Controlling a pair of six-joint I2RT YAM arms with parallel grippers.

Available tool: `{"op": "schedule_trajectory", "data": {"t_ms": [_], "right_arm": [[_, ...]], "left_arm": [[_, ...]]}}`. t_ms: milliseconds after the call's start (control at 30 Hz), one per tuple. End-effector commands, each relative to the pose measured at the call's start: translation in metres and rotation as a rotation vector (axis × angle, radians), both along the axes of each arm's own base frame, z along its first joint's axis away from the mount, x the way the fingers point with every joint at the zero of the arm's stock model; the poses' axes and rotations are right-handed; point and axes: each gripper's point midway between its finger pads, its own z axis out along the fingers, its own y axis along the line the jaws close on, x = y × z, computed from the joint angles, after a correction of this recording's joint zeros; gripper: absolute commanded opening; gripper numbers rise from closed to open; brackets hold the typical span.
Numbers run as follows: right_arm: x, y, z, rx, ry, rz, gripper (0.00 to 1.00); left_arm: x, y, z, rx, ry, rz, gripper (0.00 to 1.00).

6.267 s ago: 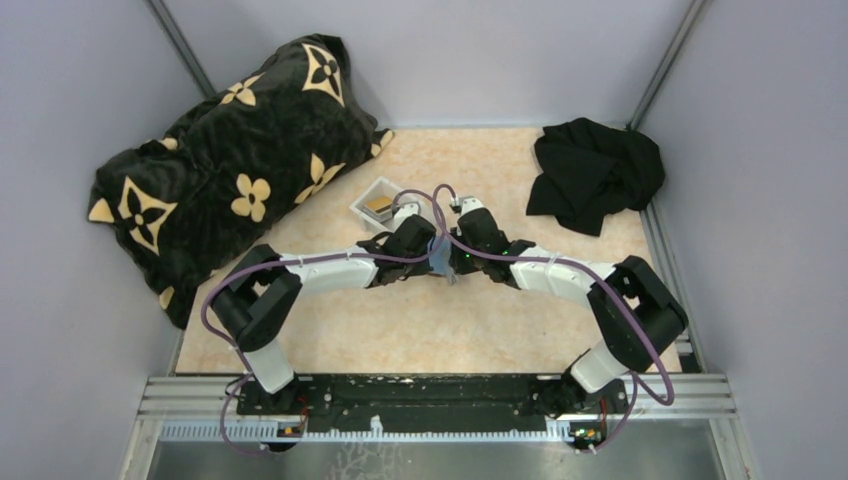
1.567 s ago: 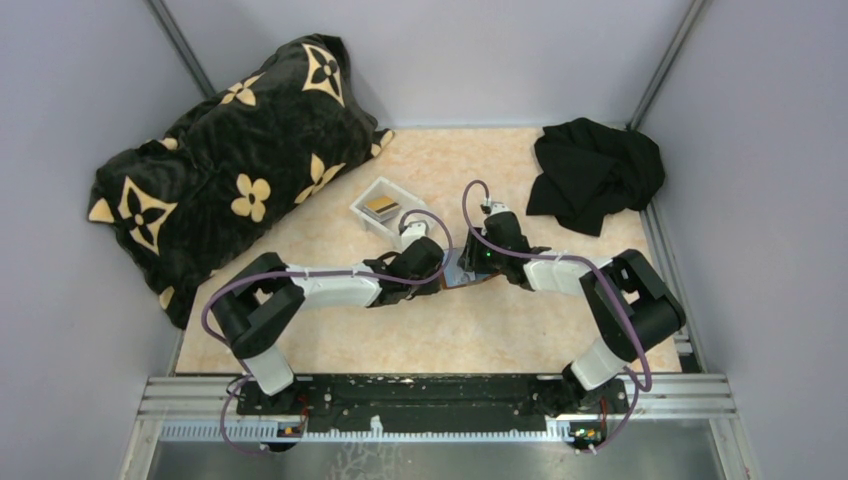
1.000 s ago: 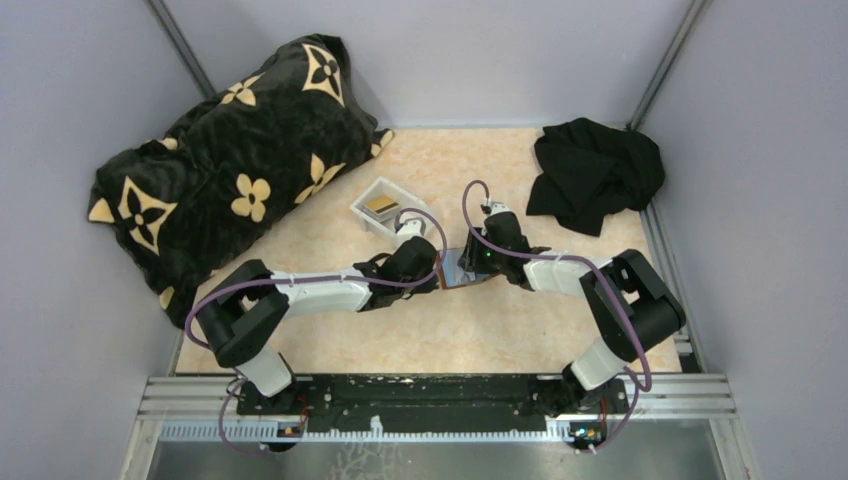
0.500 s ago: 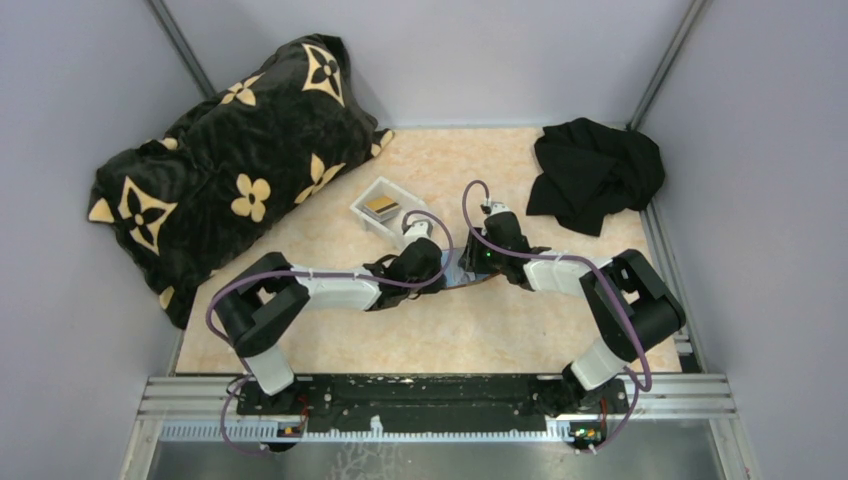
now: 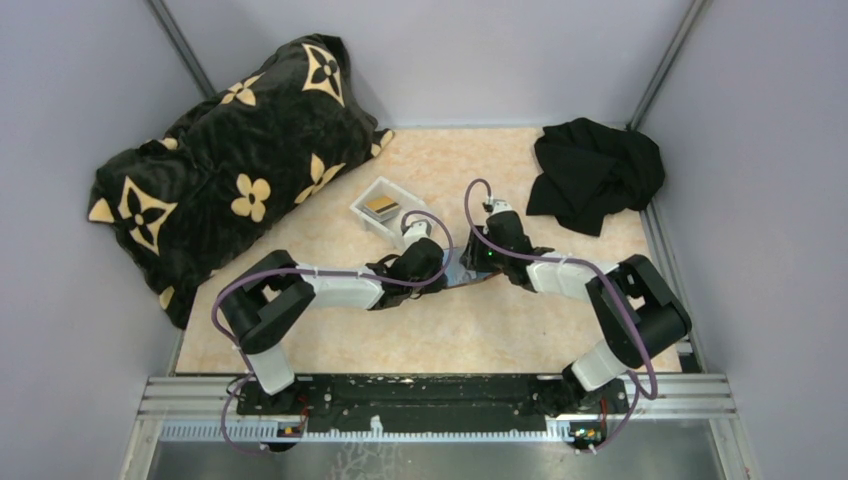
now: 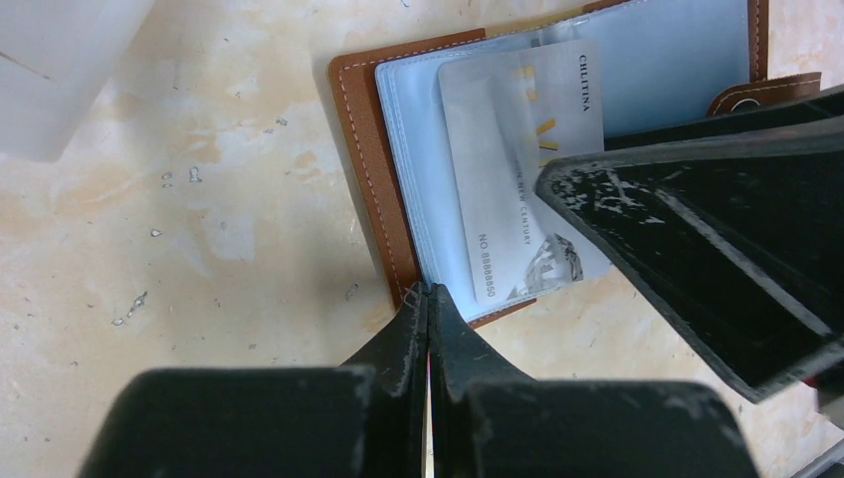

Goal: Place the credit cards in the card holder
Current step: Insert the credit card into the card holder.

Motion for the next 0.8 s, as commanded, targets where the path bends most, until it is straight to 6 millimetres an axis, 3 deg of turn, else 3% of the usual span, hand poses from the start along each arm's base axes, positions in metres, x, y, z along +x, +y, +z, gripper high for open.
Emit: {"op": "schedule_trajectory", "data": {"t_ms": [0, 567, 667, 767], "right_arm": [[0.009, 0.003, 0.033, 0.029, -0.107, -0.003, 0.36], [0.014, -0.010, 0.035, -0.008, -0.128, -0.048, 0.35], [0.016, -0.014, 0.036, -0.019, -0.134, -0.062, 0.31], [0.017, -0.019, 0.032, -0.043, -0.127, -0.075, 0.21]], "left_arm": [[-0.002, 0.010, -0.018, 0.055, 0.037, 0.022, 0.00], [-0.002, 0.009, -0.019, 0.060, 0.042, 0.015, 0.00], [-0.002, 0.008, -0.019, 0.058, 0.042, 0.013, 0.00], [-0.003, 0.008, -0.019, 0.059, 0.044, 0.011, 0.00]]}}
